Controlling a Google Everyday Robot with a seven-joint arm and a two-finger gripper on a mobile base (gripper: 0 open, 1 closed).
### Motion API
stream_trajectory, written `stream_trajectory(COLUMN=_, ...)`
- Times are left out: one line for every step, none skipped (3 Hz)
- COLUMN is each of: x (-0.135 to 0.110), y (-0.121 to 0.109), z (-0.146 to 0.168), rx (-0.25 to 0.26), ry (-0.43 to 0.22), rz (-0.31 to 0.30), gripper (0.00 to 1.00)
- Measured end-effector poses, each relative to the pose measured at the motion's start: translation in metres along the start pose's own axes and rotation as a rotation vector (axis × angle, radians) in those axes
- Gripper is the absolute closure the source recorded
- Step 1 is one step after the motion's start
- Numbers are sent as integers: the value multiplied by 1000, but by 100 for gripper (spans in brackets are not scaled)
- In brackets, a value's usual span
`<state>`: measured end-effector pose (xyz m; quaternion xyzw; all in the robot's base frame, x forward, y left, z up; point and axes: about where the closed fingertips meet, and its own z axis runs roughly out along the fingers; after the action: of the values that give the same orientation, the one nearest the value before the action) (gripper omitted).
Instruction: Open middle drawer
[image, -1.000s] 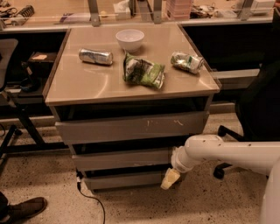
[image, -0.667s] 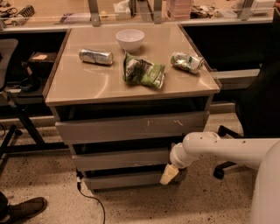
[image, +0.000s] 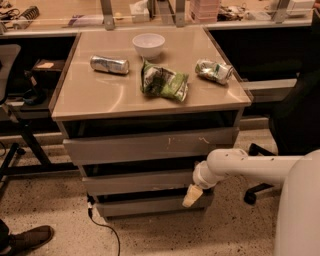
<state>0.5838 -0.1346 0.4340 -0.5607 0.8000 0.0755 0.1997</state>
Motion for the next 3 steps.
stream_trajectory(x=1, y=1, z=13, rx=-21, ry=12, rz=-7, gripper=0)
stream_trajectory(x=6, y=15, z=30, rx=-76, ry=55, rz=-18, gripper=0)
stream_trajectory(x=6, y=19, z=28, rx=-88, ry=64, rz=-16, gripper=0)
